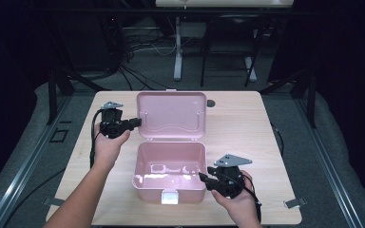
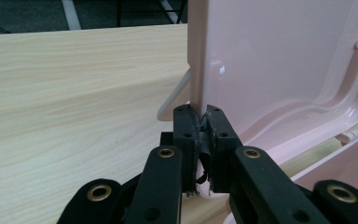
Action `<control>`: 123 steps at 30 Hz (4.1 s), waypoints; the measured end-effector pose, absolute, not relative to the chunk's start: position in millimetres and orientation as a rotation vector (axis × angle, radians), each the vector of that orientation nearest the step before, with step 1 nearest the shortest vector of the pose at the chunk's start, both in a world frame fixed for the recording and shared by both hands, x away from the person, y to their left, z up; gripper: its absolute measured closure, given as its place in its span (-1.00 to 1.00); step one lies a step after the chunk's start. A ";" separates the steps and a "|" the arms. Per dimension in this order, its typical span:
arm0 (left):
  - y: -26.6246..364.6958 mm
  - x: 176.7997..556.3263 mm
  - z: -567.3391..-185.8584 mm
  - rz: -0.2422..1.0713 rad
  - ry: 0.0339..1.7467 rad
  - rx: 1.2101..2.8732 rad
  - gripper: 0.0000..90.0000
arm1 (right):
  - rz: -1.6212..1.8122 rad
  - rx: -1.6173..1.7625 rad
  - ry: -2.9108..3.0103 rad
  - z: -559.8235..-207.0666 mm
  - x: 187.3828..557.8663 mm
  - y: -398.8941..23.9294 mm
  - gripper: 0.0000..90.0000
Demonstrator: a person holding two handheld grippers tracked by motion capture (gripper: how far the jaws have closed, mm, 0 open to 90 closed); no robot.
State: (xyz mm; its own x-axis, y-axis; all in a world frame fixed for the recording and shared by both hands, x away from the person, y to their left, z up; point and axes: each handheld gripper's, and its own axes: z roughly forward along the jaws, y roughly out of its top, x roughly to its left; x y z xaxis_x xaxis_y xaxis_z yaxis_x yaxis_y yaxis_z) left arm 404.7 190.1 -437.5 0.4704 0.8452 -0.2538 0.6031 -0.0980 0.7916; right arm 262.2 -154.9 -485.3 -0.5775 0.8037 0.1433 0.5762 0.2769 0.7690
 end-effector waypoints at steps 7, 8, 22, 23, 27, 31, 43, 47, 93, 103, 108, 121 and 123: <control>190.5 408.3 -437.3 0.302 1.244 1.803 0.89 | 1.198 1.274 2.275 -485.6 262.7 -155.2 0.35; 190.6 408.8 -437.5 0.298 1.247 1.800 0.88 | 1.213 1.280 2.271 -486.0 262.9 -155.3 0.35; 190.6 415.0 -441.1 0.268 1.286 1.818 0.91 | 1.213 1.282 2.276 -486.3 263.9 -156.1 0.35; 190.8 415.4 -441.5 0.266 1.287 1.818 0.91 | 1.214 1.286 2.276 -486.3 263.9 -156.1 0.35; 191.3 416.2 -442.3 0.252 1.301 1.809 0.91 | 1.217 1.283 2.272 -486.9 264.3 -155.6 0.35; 190.9 417.0 -443.1 0.252 1.308 1.810 0.91 | 1.209 1.287 2.275 -486.6 264.0 -155.5 0.35; 191.3 422.2 -445.9 0.217 1.339 1.803 0.91 | 1.212 1.292 2.275 -486.7 263.7 -155.8 0.35; 191.2 423.8 -446.6 0.211 1.347 1.804 0.91 | 1.208 1.292 2.274 -486.7 263.4 -155.7 0.35; 191.0 435.4 -457.2 0.121 1.424 1.773 0.91 | 1.218 1.297 2.270 -487.5 261.7 -155.5 0.34; 192.9 435.5 -462.7 0.096 1.443 1.756 0.91 | 1.219 1.296 2.271 -487.4 261.6 -155.5 0.34; 192.5 436.0 -466.8 0.097 1.455 1.798 0.96 | 1.218 1.297 2.270 -487.4 261.7 -155.4 0.34; 195.0 435.2 -469.4 0.085 1.454 1.779 0.95 | 1.217 1.296 2.271 -487.4 261.4 -155.8 0.34; 195.1 435.0 -469.8 0.083 1.452 1.776 0.95 | 1.221 1.296 2.267 -487.7 261.5 -155.7 0.34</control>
